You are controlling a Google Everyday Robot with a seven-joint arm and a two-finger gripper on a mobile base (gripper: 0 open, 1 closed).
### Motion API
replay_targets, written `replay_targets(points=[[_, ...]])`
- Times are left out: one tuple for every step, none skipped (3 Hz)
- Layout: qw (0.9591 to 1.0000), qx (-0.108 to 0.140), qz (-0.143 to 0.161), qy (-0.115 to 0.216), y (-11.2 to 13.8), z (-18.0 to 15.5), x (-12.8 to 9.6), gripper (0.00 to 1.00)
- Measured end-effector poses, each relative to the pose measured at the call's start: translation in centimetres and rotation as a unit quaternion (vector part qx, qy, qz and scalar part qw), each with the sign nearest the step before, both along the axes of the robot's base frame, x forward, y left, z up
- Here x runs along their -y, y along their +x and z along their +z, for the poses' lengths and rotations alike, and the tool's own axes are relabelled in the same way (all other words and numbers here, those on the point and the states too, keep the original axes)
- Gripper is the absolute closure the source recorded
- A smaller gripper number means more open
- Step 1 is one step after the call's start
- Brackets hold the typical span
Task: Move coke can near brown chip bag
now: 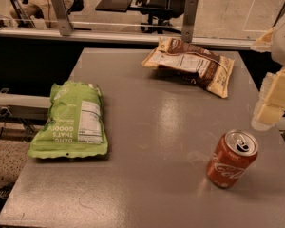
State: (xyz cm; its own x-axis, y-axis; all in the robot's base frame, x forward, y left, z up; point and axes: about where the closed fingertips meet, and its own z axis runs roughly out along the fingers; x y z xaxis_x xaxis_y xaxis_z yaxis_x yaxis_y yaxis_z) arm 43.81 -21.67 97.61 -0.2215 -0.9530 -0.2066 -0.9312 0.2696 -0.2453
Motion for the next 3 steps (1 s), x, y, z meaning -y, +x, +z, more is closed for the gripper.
replay_targets(points=[[1.0,0.0,0.0,0.0,0.0,0.0,0.0,0.0],[0.9999,0.006,0.007,0.008,-0.4,0.0,-0.1,0.0],[0.9987,-0.01,0.027,0.041,-1.6,-1.2,0.2,0.0]])
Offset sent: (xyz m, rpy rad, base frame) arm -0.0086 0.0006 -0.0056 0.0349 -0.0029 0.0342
